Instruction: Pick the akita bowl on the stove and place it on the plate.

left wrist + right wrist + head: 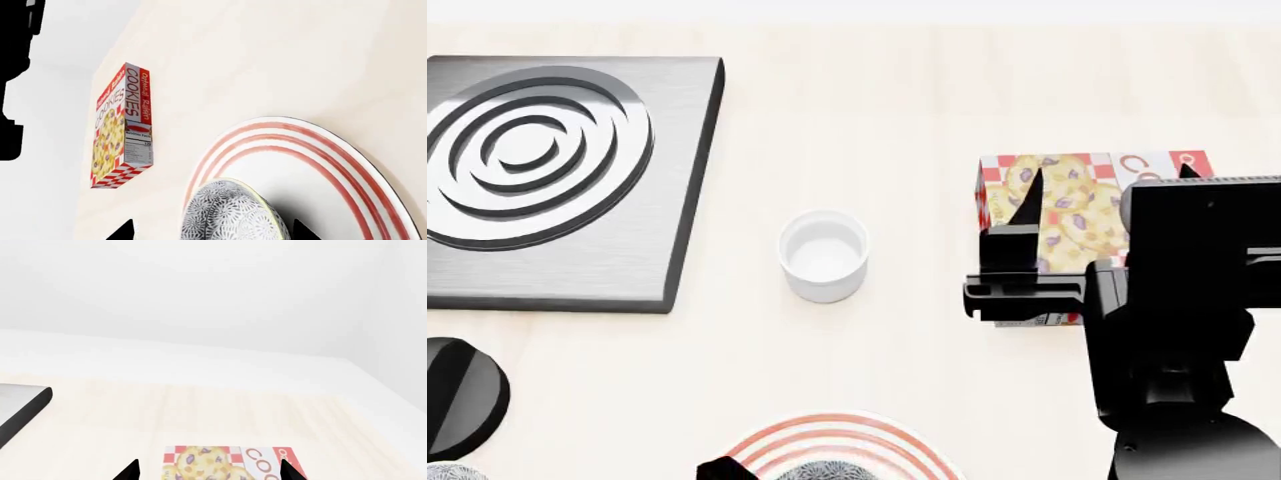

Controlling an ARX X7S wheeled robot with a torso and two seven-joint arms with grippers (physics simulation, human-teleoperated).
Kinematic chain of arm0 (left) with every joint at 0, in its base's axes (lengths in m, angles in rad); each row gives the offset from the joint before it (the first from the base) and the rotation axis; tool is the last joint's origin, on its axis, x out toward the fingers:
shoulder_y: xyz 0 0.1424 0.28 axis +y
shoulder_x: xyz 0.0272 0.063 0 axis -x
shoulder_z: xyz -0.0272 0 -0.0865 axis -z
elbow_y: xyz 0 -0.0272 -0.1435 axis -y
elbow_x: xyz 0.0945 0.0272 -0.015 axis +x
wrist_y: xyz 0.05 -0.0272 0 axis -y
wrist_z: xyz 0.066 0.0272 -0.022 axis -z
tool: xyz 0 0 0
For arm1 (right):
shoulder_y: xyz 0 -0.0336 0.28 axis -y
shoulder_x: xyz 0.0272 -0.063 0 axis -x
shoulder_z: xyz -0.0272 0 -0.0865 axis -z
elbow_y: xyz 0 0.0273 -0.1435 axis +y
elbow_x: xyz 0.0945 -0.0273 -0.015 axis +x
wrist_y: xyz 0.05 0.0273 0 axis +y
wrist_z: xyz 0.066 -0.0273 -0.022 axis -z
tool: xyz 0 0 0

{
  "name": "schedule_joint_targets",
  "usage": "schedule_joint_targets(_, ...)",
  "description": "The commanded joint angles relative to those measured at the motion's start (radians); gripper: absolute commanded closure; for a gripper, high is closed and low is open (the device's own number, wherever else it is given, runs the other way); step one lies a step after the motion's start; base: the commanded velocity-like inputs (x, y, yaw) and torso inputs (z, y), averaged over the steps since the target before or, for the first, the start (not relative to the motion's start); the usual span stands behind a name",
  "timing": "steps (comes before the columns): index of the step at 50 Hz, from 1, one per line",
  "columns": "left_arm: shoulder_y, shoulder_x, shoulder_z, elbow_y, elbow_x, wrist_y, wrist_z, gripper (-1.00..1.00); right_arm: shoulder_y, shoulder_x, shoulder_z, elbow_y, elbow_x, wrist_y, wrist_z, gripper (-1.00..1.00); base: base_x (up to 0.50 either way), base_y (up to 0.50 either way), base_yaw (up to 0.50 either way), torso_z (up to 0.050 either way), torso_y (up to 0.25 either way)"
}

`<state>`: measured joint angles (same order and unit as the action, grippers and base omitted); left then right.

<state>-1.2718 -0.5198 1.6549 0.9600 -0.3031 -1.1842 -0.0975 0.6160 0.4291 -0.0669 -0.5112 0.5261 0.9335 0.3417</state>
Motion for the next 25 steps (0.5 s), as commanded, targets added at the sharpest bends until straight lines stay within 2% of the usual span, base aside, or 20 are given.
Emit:
schedule_joint_targets(1, 0.024, 0.028, -0.112, 0.001, -0.029, 0.001, 0.012, -1.0, 0.003, -0.015, 0.018, 0.009, -0.012, -0.008, -0.016, -1.0, 0.0, 0.0, 0.0, 0.0, 0.0)
schedule_joint_targets(25, 0.094, 0.028, -0.313, 0.024, -0.121, 0.002, -0.016, -1.0, 0.003, -0.011, 0.015, 0.009, -0.007, -0.011, -0.011, -1.0, 0.0, 0.0, 0.0, 0.0, 0.0)
